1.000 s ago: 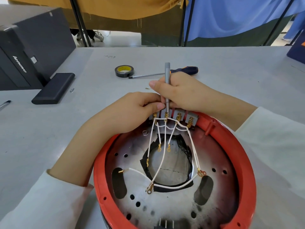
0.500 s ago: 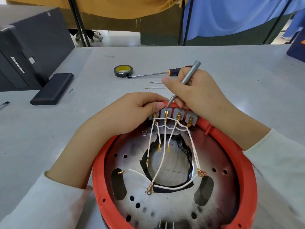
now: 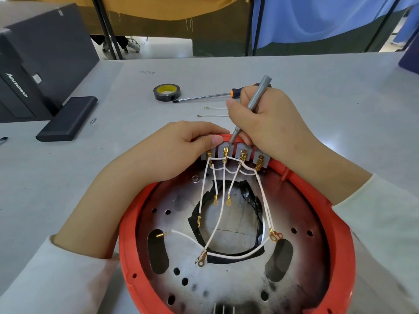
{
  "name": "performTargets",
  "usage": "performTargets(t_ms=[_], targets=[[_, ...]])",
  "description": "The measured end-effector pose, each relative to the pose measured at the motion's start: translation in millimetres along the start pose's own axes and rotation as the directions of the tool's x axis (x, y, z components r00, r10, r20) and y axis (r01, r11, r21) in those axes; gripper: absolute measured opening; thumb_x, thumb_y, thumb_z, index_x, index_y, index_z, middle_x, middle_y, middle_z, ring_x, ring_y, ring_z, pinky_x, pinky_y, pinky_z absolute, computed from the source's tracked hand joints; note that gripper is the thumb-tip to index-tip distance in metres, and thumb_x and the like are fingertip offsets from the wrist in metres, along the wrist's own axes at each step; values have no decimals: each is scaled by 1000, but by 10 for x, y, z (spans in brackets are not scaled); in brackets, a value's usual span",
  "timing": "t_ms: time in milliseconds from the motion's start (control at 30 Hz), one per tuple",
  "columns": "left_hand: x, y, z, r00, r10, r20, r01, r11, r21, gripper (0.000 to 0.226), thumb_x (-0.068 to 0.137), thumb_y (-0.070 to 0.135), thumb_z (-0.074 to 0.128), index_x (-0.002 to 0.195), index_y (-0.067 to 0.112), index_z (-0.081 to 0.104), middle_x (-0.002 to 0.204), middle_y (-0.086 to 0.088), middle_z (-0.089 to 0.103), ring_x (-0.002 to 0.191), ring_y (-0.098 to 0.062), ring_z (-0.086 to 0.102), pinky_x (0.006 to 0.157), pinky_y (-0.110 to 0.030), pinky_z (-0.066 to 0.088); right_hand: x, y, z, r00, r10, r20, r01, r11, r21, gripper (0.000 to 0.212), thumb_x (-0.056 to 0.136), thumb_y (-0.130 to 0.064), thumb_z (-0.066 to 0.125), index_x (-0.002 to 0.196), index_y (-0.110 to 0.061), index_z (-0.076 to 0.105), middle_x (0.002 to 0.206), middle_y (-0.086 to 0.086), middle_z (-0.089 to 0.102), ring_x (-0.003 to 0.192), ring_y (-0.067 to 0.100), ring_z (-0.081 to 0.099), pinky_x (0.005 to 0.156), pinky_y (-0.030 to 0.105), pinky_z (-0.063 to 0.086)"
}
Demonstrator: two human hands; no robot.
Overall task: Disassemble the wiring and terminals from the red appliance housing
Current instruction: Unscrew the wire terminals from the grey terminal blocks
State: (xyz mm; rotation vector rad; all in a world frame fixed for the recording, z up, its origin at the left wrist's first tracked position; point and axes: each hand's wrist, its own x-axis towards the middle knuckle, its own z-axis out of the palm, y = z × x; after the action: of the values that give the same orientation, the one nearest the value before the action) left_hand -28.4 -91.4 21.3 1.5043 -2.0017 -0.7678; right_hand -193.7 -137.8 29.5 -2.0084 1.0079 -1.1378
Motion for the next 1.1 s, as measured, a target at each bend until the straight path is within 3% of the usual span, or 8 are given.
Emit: performTargets(t_ms=[200, 333, 500, 833, 1100], targets=[[-3, 16, -11, 1000, -14, 6, 14, 1000, 17, 26, 96, 34, 47, 117, 38, 63, 112, 22, 65, 107, 6, 56, 98, -15, 39, 54, 7, -1, 996, 83, 40, -84, 996, 39, 41, 92, -11, 52, 56, -14, 33, 36, -7, 39, 31, 5, 39, 38, 15, 35], [-6, 24, -10, 1000, -18, 15, 18, 1000, -6, 27, 97, 31, 47, 119, 34, 63, 114, 19, 66, 110, 0, 57, 104, -30, 39, 145, -8, -11, 982, 155, 109, -159, 987, 30, 39, 88, -10, 52, 55, -16, 33, 39, 0, 37, 31, 10, 33, 36, 18, 30], [-13, 20, -17, 1000, -19, 11, 19, 1000, -5, 27, 97, 33, 47, 118, 36, 63, 113, 21, 65, 109, 3, 57, 104, -29, 39, 124, 17, 11, 991, 122, 56, -125, 991, 57, 41, 88, -6, 49, 54, -17, 29, 34, -11, 31, 31, 8, 33, 34, 16, 27], [-13, 32, -17, 999, -31, 8, 31, 999, 7, 28, 97, 33, 46, 120, 35, 62, 116, 22, 63, 110, 5, 54, 102, -21, 37, 149, -2, 50, 996, 90, -13, -91, 992, -84, 37, 82, -11, 55, 53, -16, 34, 43, -9, 33, 39, 7, 32, 39, 12, 28], [-7, 46, -8, 1000, -16, 12, 16, 1000, 21, 27, 98, 31, 46, 117, 36, 63, 114, 20, 65, 108, 3, 56, 99, -20, 39, 204, 27, 46, 947, 307, 91, -305, 952, -37, 31, 82, -12, 56, 56, -15, 40, 33, -9, 34, 30, 4, 31, 35, 12, 28]])
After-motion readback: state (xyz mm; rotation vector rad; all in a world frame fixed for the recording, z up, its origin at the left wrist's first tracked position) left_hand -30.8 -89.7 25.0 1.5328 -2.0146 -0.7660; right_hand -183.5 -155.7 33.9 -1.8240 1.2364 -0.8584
